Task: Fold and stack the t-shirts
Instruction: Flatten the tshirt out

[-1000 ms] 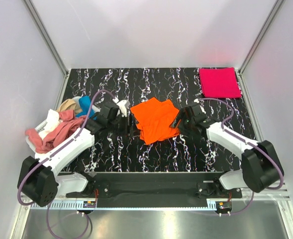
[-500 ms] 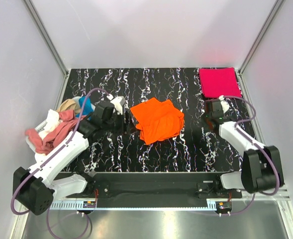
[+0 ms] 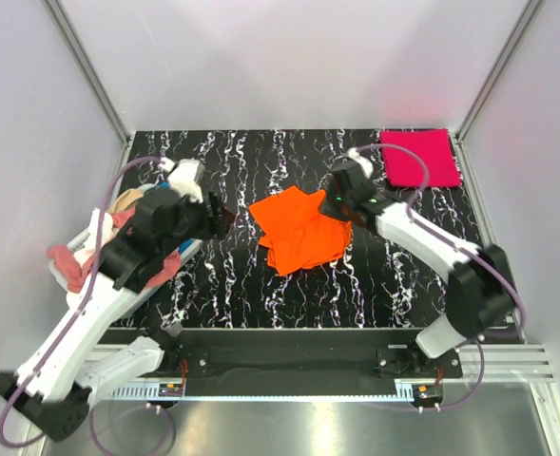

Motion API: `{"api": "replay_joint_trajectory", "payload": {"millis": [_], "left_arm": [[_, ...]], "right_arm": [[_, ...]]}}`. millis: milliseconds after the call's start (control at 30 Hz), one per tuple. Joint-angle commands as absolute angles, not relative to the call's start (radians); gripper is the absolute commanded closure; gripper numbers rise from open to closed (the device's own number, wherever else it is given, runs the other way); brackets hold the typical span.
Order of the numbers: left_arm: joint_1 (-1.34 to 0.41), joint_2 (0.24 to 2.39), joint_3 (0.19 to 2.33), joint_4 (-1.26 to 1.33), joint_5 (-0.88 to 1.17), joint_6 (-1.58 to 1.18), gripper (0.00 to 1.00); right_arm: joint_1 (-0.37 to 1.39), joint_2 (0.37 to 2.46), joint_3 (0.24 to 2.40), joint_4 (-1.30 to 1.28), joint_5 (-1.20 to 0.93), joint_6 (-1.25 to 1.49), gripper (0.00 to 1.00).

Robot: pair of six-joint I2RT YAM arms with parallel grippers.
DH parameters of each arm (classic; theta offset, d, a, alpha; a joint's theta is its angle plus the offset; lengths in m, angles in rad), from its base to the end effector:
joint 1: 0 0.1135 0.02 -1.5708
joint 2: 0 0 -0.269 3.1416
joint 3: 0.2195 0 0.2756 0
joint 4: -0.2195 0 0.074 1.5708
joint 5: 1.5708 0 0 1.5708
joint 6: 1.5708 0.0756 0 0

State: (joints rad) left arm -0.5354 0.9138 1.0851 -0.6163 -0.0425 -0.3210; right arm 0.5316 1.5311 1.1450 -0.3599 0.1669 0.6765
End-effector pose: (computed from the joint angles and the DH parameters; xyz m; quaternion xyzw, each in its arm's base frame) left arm 0.2128 -0.1225 0.3671 0.0792 0.8419 -0.2052 0.4928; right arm 0.3427 0.1870 0.2358 0.0994 0.9082 0.1640 0.3721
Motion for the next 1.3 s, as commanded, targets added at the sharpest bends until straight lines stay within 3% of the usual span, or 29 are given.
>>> {"api": "replay_joint_trajectory", "payload": {"millis": [0, 133, 300, 533, 700, 933, 1267], "left_arm": [[-0.531, 0.760, 1.000, -0.551, -0.190, -0.278, 0.31], [-0.531, 0.661, 0.901, -0.517, -0.271, -0.276, 0.30], [-0.531, 0.618, 0.893, -0.502, -0.291, -0.267, 0.29], [-0.532, 0.626, 0.894, -0.503, -0.308, -0.252, 0.28], [-0.532, 0.627, 0.893, -0.505, -0.301, -0.256, 0.28], [-0.531, 0.629, 0.896, -0.505, -0.322, -0.264, 0.28], [-0.531, 0.620, 0.891, -0.506, -0.330, -0.264, 0.28]], "right_arm": [[0.621, 1.711, 1.346, -0.308, 0.202, 0.620, 0.61], [0.655, 1.989, 1.562, -0.305, 0.155, 0.572, 0.62], [0.680, 2.117, 1.629, -0.322, 0.121, 0.539, 0.64], [0.683, 2.027, 1.383, -0.418, 0.170, 0.454, 0.64], [0.681, 1.866, 1.235, -0.551, 0.412, 0.401, 0.62], [0.712, 1.744, 1.321, -0.525, 0.279, 0.383, 0.60], [0.761, 1.953, 1.436, -0.456, 0.247, 0.419, 0.57]]}}
